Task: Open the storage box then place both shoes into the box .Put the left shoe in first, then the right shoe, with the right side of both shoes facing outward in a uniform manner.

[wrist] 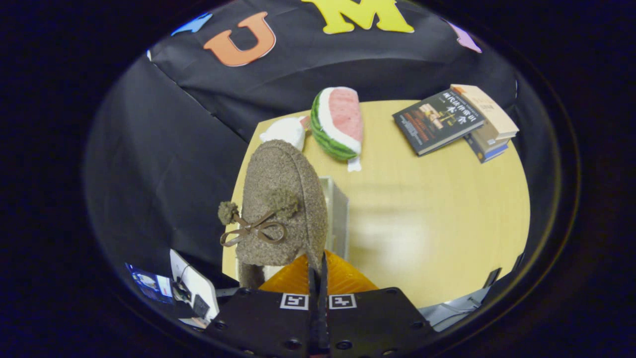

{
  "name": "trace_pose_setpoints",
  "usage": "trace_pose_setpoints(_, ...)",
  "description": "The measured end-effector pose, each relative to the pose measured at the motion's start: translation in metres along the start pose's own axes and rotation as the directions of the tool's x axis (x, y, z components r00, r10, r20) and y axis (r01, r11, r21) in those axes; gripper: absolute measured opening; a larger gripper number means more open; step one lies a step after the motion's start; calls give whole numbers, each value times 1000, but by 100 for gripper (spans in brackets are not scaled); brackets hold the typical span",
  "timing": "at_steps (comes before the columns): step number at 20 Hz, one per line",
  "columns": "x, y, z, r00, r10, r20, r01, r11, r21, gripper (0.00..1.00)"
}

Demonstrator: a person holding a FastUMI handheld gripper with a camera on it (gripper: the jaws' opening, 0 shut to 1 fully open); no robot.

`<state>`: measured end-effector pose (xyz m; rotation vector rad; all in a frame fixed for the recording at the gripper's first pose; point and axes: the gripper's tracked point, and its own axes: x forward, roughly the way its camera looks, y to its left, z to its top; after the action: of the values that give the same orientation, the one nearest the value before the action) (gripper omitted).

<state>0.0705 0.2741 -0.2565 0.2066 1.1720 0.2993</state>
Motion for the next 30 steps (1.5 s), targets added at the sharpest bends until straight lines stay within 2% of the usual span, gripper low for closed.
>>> trace_pose_setpoints(3,43,14,-14,996,-79,-34,80,996,33,1)
trace_pose_setpoints(6,78,7,-24,982,-180,-48,184,979,85,1)
trace_pose_setpoints(10,111,-11,-30,953,-294,-68,300,948,106,1)
trace_pose_setpoints(13,119,-29,-24,917,-395,-48,398,911,105,1)
trace_pose_setpoints(18,131,-28,-31,901,-428,-69,433,896,100,1)
trace_pose_setpoints(20,130,-29,-28,901,-430,-56,433,895,101,4)
trace_pose_setpoints(22,131,-27,-25,907,-418,-50,421,900,109,12)
trace_pose_setpoints(24,132,-16,-25,927,-374,-42,376,919,121,19)
trace_pose_setpoints(25,129,-14,-25,930,-366,-29,367,924,111,31)
trace_pose_setpoints(28,118,1,-28,947,-322,9,321,944,73,51)
trace_pose_setpoints(30,107,12,-33,958,-286,21,285,958,39,72)
